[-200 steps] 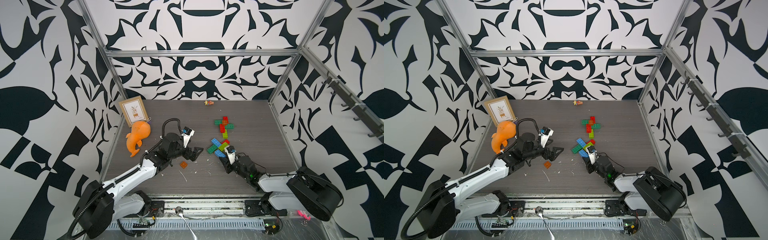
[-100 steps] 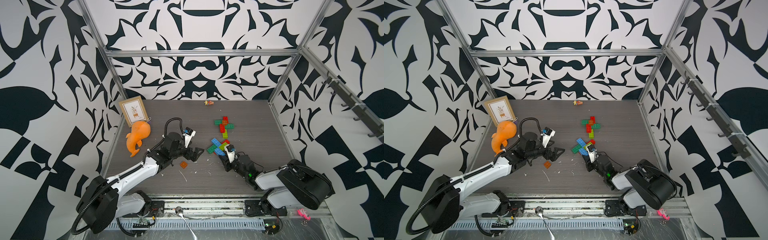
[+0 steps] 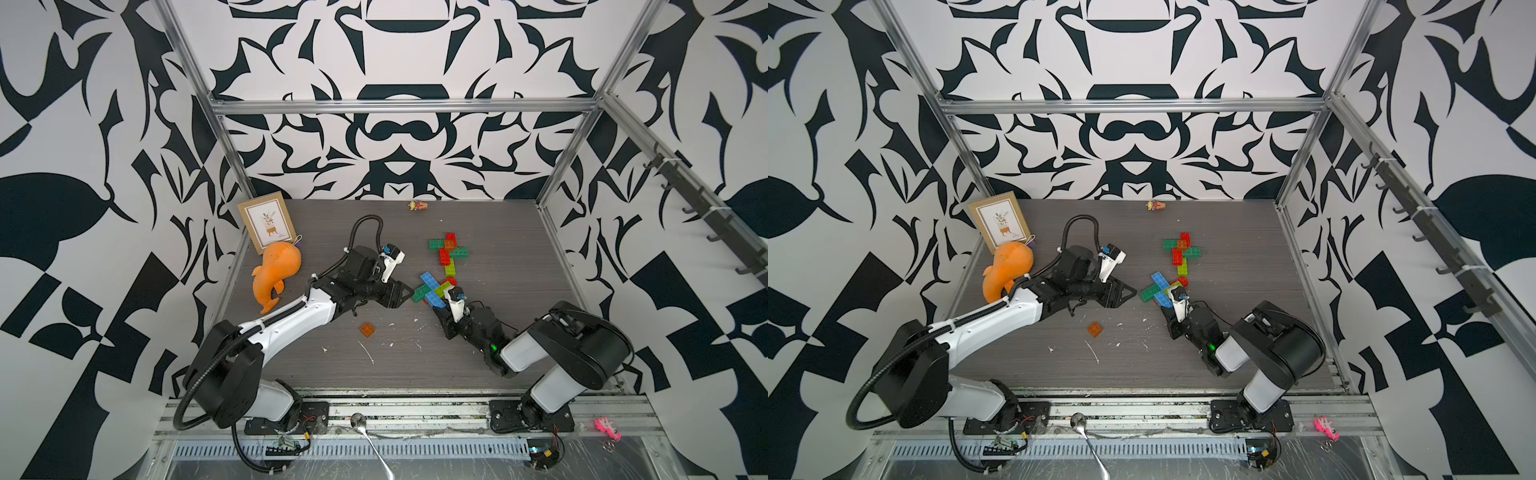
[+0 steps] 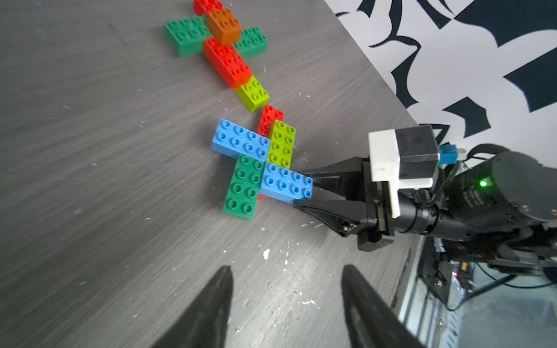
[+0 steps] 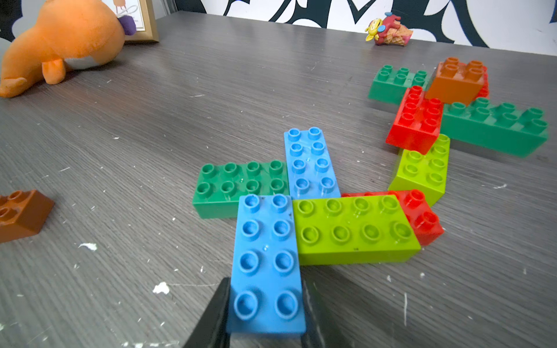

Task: Assemble a small pinwheel with lego
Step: Assemble the lego brick with the lego brick.

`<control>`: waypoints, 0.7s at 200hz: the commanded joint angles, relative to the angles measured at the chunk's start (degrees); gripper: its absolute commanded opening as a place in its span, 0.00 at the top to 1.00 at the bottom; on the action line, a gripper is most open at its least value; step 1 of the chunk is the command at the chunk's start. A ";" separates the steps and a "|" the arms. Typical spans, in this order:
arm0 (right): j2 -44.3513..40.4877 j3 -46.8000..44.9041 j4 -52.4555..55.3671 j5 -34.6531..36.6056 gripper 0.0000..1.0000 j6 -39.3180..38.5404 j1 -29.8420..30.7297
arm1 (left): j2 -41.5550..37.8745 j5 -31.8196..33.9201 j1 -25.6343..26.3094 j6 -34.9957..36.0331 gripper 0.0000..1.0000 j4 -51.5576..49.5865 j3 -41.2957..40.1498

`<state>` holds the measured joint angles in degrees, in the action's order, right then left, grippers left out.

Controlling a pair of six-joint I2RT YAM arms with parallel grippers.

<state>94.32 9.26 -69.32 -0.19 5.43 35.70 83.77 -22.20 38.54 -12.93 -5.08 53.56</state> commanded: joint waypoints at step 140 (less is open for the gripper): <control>-1.36 4.00 8.59 0.71 1.00 -0.41 0.63 | 27.79 8.81 7.81 2.38 0.91 -16.70 27.26</control>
<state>94.74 11.64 -65.52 0.27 5.63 35.88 109.58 -17.78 46.26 -10.85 -19.29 78.81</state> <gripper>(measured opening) 0.349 0.097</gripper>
